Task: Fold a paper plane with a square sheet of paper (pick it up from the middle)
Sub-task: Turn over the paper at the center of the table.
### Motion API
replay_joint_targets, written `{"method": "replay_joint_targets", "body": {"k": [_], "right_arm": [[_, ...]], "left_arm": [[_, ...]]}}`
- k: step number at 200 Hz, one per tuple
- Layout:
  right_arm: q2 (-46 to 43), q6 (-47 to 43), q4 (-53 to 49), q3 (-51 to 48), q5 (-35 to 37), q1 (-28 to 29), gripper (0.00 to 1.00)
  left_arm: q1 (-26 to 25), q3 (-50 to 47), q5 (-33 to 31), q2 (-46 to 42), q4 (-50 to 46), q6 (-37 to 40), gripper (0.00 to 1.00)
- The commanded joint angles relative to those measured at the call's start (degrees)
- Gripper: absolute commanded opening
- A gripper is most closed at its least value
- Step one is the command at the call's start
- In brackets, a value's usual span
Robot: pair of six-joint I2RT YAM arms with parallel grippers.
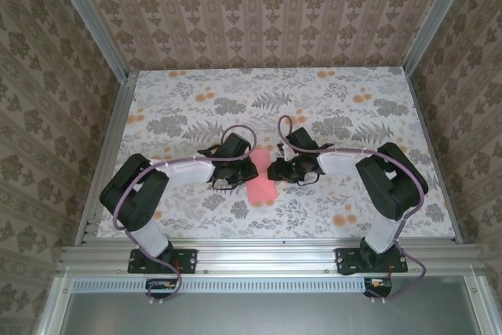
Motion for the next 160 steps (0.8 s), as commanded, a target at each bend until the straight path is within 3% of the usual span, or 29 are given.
{"method": "replay_joint_targets", "body": {"k": [1,107,139,160], "right_arm": [[1.31,1.77,2.49,0.76,-2.2,0.17,0.33],[1.36,2.18,2.25,0.4,0.19,0.15,0.34],[2.92,5.2,7.71,-0.41,-7.26,0.17,0.26],[2.49,7.44,12.03,-2.26,-8.32,-0.18,0.24]], "left_arm": [[0.26,0.97,0.49,1.41,-1.34,0.01,0.16],[-0.26,0.7,0.06,1.2,-2.22,0.61,0.15],[-0.22,0.49,0.2,1.3,-1.74,0.71,0.15],[-0.26,0.46,0.07,1.2,-1.78,0.62,0.15]]}}
